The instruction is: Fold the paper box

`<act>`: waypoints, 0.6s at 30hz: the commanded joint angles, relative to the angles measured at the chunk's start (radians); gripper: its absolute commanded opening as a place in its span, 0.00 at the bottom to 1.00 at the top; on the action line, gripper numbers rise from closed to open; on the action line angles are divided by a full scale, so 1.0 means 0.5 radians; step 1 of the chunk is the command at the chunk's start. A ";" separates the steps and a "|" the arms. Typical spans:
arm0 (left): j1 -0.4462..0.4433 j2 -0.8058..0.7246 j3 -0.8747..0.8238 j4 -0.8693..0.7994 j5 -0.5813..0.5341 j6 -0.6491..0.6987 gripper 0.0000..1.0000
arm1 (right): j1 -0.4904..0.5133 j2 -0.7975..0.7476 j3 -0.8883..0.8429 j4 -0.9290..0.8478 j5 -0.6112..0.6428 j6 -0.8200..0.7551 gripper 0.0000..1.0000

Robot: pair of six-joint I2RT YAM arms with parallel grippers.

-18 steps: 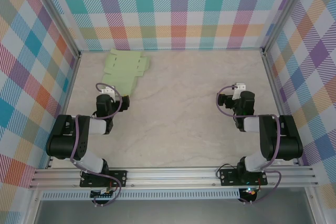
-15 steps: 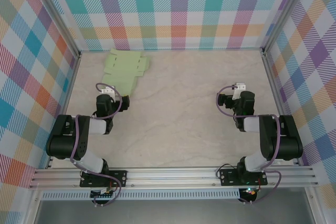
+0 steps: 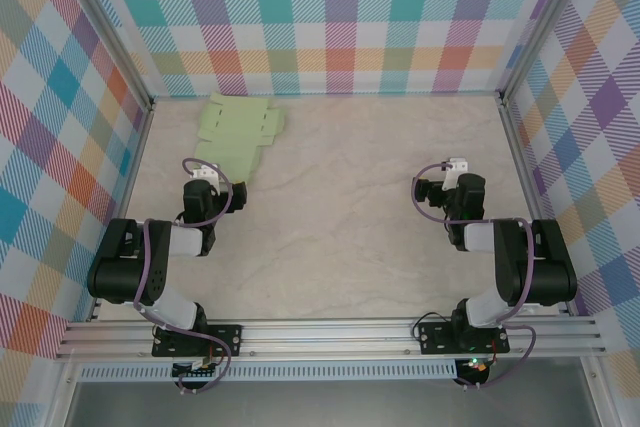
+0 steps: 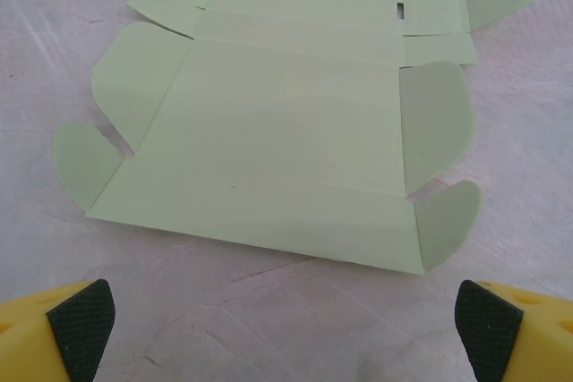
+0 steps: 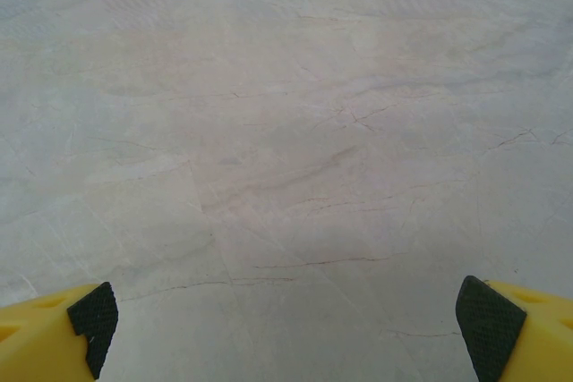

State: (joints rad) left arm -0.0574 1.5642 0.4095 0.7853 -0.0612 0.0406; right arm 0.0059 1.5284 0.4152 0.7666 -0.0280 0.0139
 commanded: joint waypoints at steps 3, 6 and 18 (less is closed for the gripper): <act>-0.006 0.005 0.032 0.033 0.005 -0.017 1.00 | -0.012 -0.004 0.021 0.038 -0.036 -0.016 1.00; -0.005 0.004 0.031 0.032 0.006 -0.020 1.00 | -0.012 -0.006 0.016 0.046 -0.031 -0.016 1.00; -0.025 -0.737 0.313 -0.911 -0.400 -0.327 1.00 | -0.012 -0.814 0.280 -1.072 0.694 0.575 1.00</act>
State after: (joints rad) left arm -0.0620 1.3155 0.5060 0.4755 -0.1375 -0.0128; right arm 0.0059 1.2194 0.4667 0.4450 0.1959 0.1513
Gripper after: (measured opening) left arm 0.999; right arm 0.996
